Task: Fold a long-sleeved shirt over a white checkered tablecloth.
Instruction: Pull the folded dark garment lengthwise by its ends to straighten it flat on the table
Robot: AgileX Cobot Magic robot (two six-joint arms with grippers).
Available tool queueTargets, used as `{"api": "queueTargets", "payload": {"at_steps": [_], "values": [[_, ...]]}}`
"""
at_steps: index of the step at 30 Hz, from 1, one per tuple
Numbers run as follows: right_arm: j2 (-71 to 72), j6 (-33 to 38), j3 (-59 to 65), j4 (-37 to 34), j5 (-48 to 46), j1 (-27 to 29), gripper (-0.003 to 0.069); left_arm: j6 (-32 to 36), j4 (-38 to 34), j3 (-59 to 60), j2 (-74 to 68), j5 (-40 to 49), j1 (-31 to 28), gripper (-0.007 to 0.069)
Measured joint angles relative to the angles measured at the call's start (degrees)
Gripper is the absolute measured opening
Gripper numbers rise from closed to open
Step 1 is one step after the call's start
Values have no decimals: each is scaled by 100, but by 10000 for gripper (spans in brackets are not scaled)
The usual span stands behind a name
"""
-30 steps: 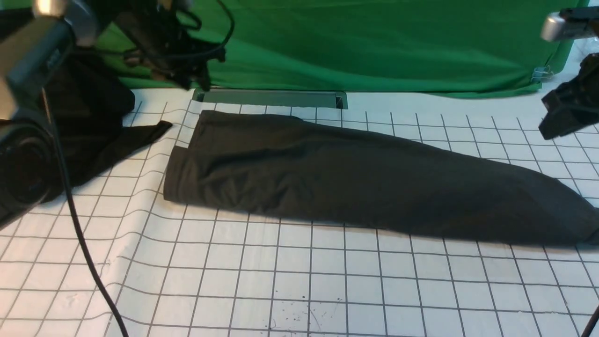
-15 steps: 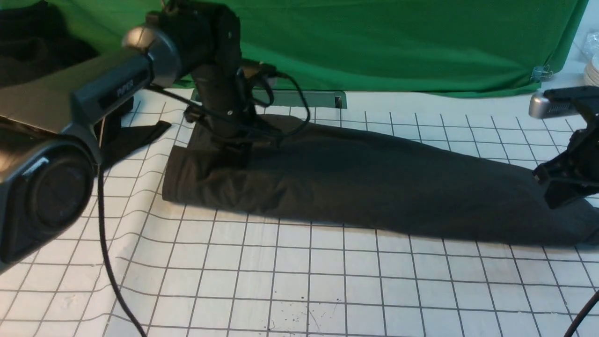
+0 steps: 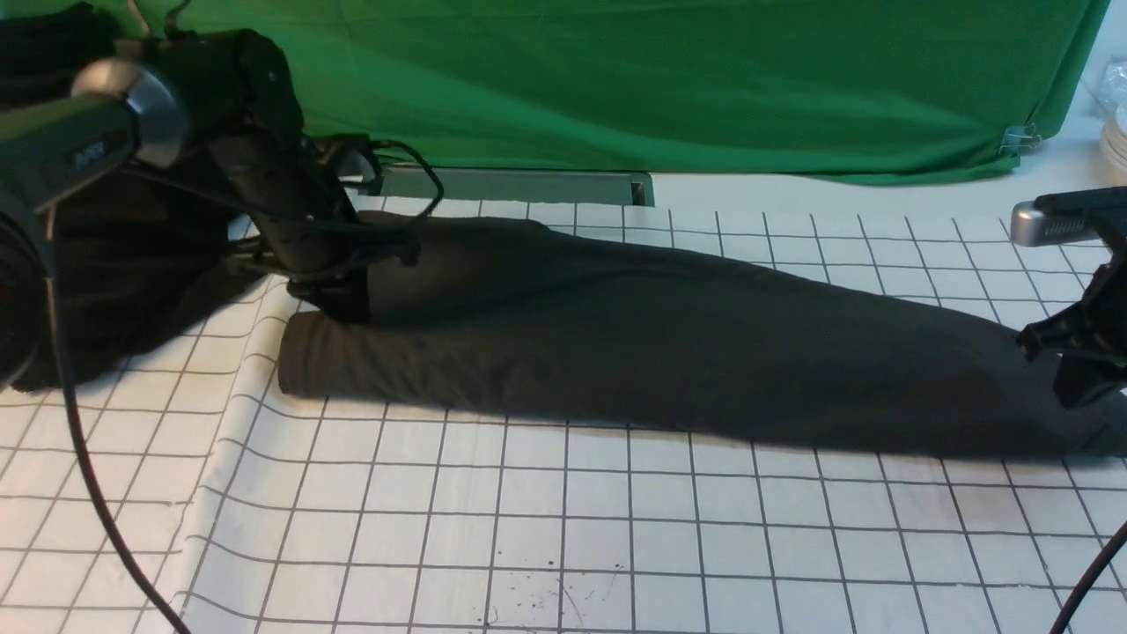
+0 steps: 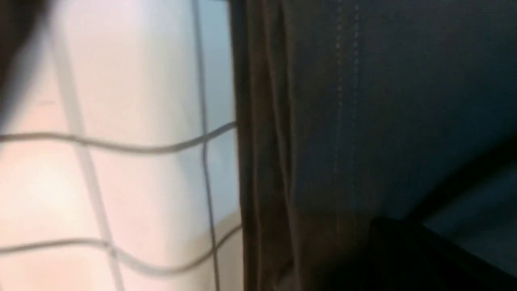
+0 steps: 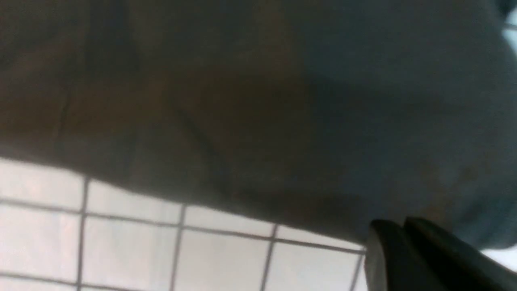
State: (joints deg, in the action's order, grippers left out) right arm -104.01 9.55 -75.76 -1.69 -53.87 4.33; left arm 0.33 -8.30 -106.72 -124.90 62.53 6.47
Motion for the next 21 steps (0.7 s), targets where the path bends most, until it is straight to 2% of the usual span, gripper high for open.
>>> {"api": "queueTargets", "payload": {"at_steps": [7, 12, 14, 16, 17, 19, 21], "values": [[119, -84, -38, 46, -112, 54, 57, 136, -283, -5, 549, -221, 45, -3], [119, -397, -45, 118, -152, 434, 123, 191, -295, 197, 253, 111, 44, -3], [119, -524, -50, 139, -152, 619, 190, 306, -424, 413, 204, 71, 44, -3], [69, -557, -50, 169, -48, 777, 319, 432, -626, 562, 265, -37, 73, -3], [53, -557, -50, 169, -23, 783, 347, 432, -638, 569, 275, -36, 79, -3], [-87, -570, -80, 169, 149, 824, 503, 530, -699, 586, 452, -78, 148, -3], [-256, -576, -151, 169, 209, 824, 605, 611, -730, 586, 640, -73, 227, -3]]}}
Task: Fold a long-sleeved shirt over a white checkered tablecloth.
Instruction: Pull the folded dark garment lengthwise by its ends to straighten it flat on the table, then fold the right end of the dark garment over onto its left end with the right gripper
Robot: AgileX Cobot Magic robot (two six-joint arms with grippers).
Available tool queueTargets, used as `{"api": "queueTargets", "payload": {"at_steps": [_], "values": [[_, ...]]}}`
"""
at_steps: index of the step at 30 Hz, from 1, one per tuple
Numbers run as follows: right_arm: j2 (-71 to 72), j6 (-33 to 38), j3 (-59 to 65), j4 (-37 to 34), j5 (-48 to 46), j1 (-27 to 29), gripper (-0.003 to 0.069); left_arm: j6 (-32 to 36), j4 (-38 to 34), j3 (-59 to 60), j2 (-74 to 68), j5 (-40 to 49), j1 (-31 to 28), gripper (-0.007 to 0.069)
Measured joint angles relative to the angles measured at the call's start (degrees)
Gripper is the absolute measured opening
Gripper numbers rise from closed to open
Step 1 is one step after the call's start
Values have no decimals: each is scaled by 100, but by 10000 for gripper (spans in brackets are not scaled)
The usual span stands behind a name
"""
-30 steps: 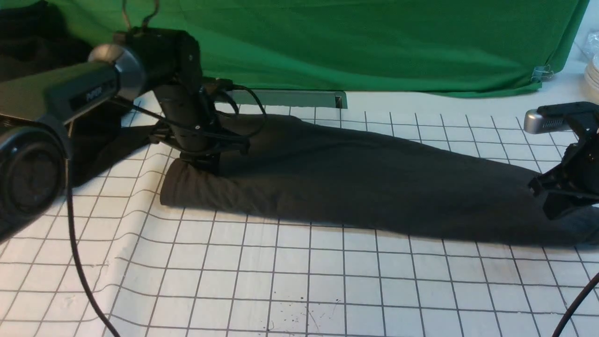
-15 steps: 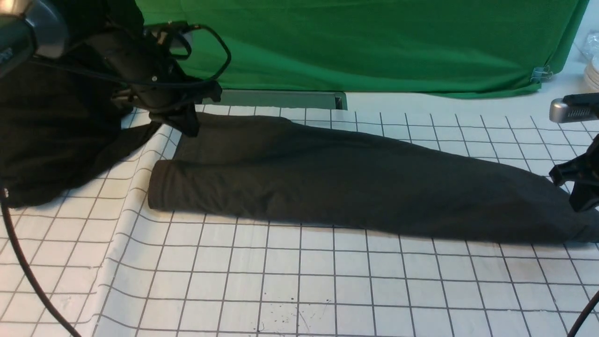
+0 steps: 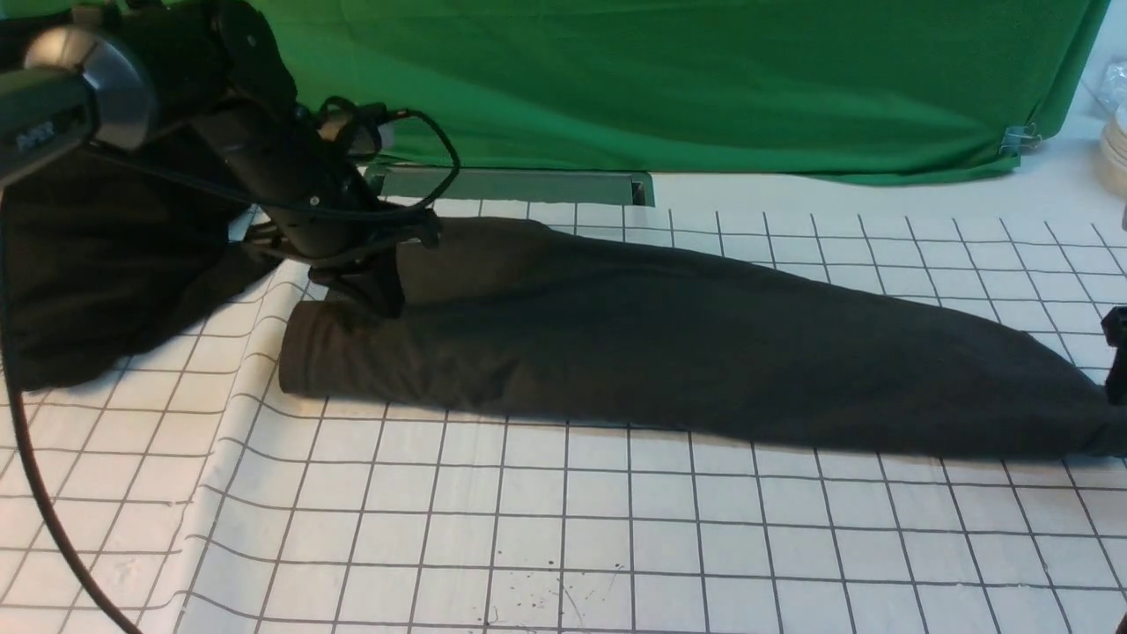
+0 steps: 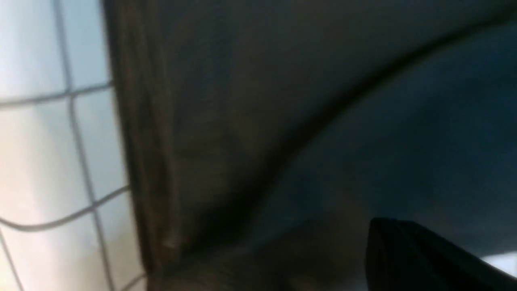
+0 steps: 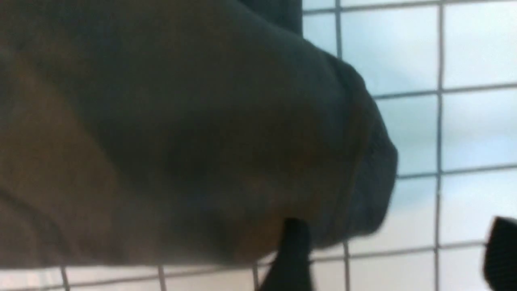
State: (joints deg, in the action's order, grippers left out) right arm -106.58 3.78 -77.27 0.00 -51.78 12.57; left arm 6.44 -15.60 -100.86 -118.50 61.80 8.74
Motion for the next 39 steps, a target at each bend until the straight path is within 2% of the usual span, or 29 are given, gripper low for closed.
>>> {"api": "queueTargets", "payload": {"at_steps": [2, 4, 11, 16, 19, 20, 22, 24, 25, 26, 28, 33, 39], "values": [[-214, -50, -109, 0, 31, 0, 660, 47, 0, 0, 213, 12, 76, -3], [-440, -173, -249, -47, 57, 0, 680, 88, 13, 0, 390, 12, 165, -3], [-965, -265, -638, -467, -63, 6, 678, 101, 170, 0, 607, 19, 378, -3], [-1237, -265, -699, -534, -182, 6, 589, 103, 176, 6, 607, 19, 381, -3], [-1262, -127, -708, -612, -192, -46, 443, 103, 176, 6, 607, 13, 381, -3], [-1262, -102, -708, -616, -192, -53, 422, 103, 176, 6, 607, 13, 381, -3], [-1262, -50, -708, -665, -187, -80, 316, 103, 176, 6, 607, 13, 381, -3], [-1262, 49, -719, -722, -187, -95, 176, 108, 170, 6, 607, 13, 381, -3], [-1262, 49, -719, -722, -187, -95, 164, 108, 170, 6, 607, 13, 381, -3], [-1262, 169, -724, -730, -187, -100, 76, 108, 163, 6, 607, 13, 381, -3], [-1262, 244, -765, -711, -187, -80, 47, 108, 156, 6, 607, 13, 381, -3], [-1248, 268, -991, -522, -322, 161, 42, 114, 156, 6, 611, 56, 381, -3], [-947, 9, -1369, 0, -520, 751, 41, 130, 156, 11, 857, 66, 381, -3]]}}
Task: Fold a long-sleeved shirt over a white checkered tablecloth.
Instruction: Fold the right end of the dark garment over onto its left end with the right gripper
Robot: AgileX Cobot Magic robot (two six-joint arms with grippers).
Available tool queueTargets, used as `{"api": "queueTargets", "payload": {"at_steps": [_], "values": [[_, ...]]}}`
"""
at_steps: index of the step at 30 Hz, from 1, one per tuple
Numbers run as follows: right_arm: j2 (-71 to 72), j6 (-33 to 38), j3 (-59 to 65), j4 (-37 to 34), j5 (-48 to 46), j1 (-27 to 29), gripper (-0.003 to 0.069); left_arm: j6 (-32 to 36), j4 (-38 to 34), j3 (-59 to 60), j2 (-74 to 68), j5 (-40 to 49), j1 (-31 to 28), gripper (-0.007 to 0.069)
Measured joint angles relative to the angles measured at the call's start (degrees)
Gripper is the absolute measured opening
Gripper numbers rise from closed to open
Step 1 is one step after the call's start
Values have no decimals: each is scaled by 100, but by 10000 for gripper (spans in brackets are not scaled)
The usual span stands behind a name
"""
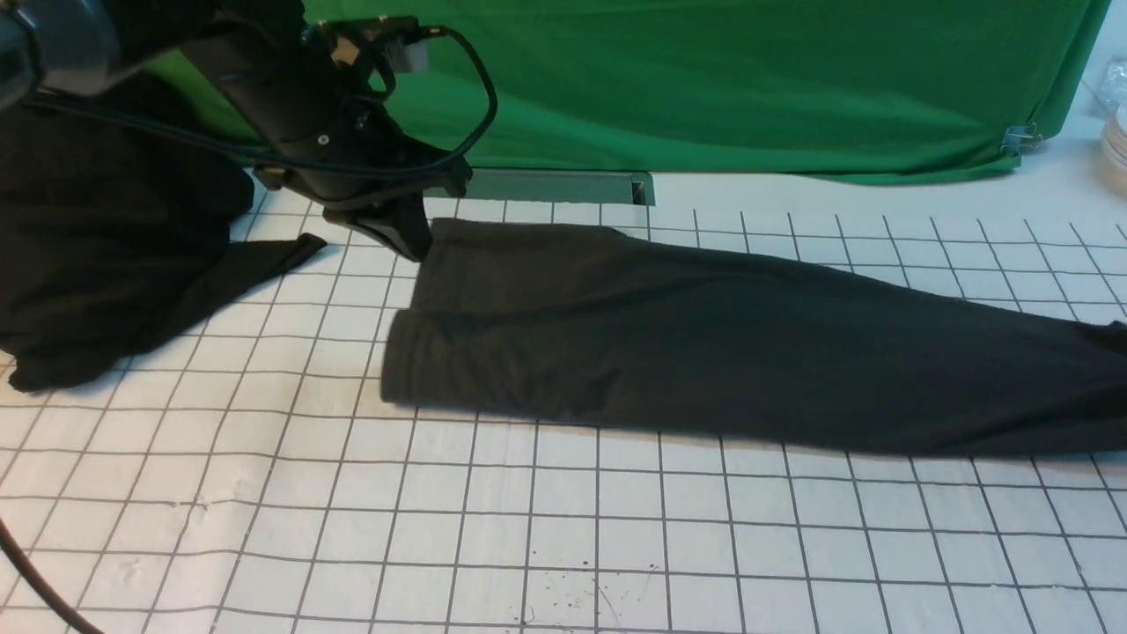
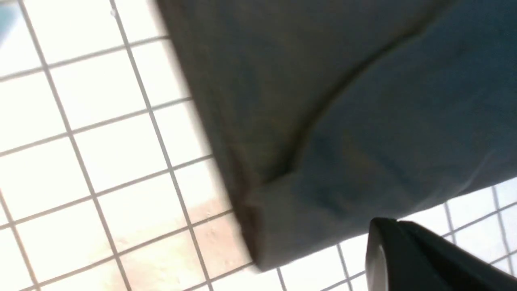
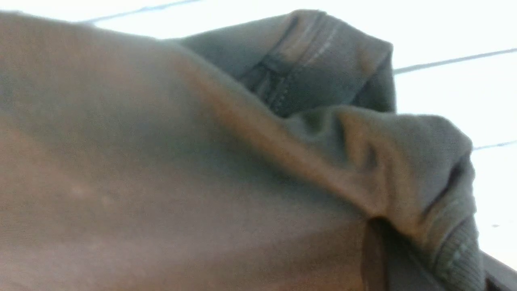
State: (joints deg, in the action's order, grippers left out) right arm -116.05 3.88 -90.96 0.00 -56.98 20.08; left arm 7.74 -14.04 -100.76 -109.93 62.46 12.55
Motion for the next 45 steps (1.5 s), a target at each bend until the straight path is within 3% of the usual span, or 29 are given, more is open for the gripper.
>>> {"api": "queueTargets", "payload": {"at_steps": [8, 12, 18, 19, 29, 36, 45], "values": [[58, -7, -823, 175, -730, -78, 41, 15, 94, 0, 364, 30, 0, -3], [187, -32, -1341, 209, -1154, -571, 41, 15, 148, 0, 472, 10, 0, -3], [379, -321, -1844, 0, -1238, -1943, 41, 15, 78, 0, 493, -38, 0, -3], [352, -448, -1979, -140, -1231, -2422, 41, 15, 37, 0, 493, -43, 0, -3], [-451, -952, -3455, -970, -950, -4500, 41, -67, 49, 0, 497, -49, 0, -3], [-1384, -1095, -4434, -1681, -738, -5093, 41, -353, 261, 0, 497, 27, -289, -3], [-2334, -1266, -4520, -2080, 79, -5456, 64, -369, -19, 0, 497, 149, -1007, -3]]}}
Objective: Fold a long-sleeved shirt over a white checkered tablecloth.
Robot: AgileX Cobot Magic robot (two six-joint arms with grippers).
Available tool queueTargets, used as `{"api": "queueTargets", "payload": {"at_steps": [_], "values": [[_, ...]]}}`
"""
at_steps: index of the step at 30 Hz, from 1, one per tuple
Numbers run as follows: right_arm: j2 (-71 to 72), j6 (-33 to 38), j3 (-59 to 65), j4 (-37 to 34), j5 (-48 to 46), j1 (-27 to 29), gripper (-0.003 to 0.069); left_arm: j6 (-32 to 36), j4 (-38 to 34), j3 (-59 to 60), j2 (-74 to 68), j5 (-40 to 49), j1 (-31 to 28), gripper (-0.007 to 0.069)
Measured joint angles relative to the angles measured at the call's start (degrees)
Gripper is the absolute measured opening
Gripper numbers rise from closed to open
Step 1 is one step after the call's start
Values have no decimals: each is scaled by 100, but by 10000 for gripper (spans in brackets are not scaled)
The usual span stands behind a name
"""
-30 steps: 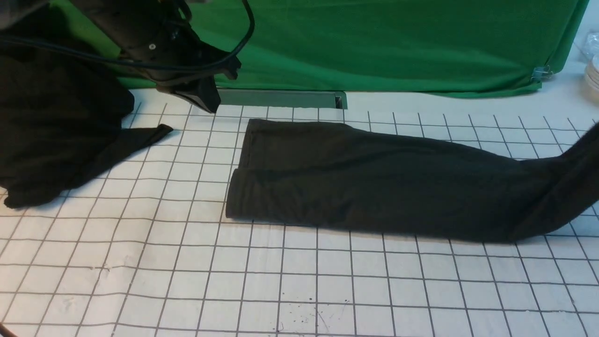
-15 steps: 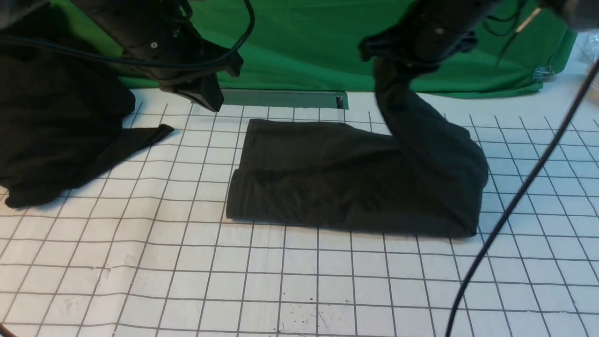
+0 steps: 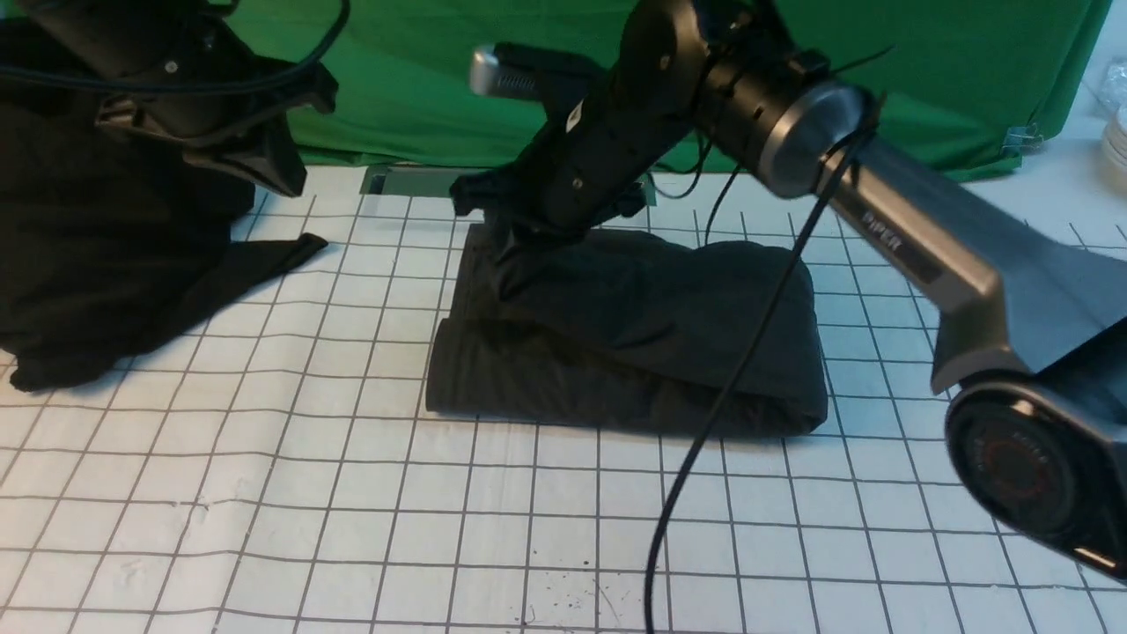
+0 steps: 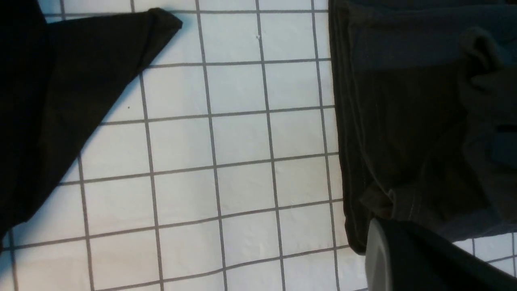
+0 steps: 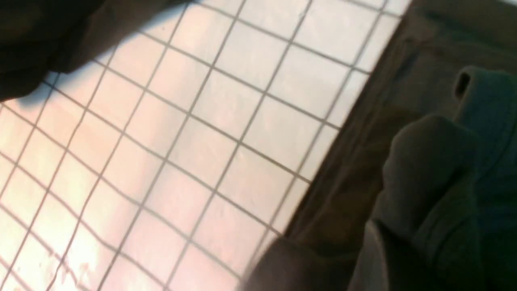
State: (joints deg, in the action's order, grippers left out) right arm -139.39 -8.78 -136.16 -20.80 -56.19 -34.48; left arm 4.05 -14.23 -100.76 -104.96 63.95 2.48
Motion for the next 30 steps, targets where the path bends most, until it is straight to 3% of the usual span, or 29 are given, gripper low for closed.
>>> {"api": "queueTargets", "payload": {"at_steps": [2, 4, 5, 6, 8, 11, 14, 16, 17, 19, 23, 30], "values": [[-110, -53, 0, -36, 175, -76, 115, 36, -10, 0, 0, 2, -5, -3], [-209, -65, 0, -86, 292, -193, 276, 65, -46, 0, 0, 2, -5, -3], [-208, -65, 0, -86, 292, -200, 276, 64, -43, 0, 0, 2, -5, -3], [-211, -27, -6, -106, 265, -243, 379, 64, -69, 0, 0, -3, -5, -3], [-195, 247, -72, -116, 40, -257, 505, 64, -73, 0, 0, -17, -5, -3], [-136, 665, -282, 45, -471, -210, 573, 64, -80, 0, 0, -16, -5, -3], [88, 878, -579, 817, -1112, -49, 512, 159, -250, 0, 0, -39, 1, -3], [453, 994, -599, 1532, -1254, 209, 331, 350, -440, 0, 0, -143, 109, -3], [636, 1001, -551, 1751, -1260, 328, 208, 386, -522, 0, -21, -240, 217, -3], [995, 1001, -312, 1876, -1260, 596, 83, 404, -602, 0, -88, -423, 469, -3], [1650, 1001, 893, 1869, -1278, 1036, 6, 427, -714, 0, -379, -814, 1023, -3], [1981, 1026, 2682, 1820, -1235, 1220, -2, 457, -754, 0, -1262, -1384, 1649, -3]]}}
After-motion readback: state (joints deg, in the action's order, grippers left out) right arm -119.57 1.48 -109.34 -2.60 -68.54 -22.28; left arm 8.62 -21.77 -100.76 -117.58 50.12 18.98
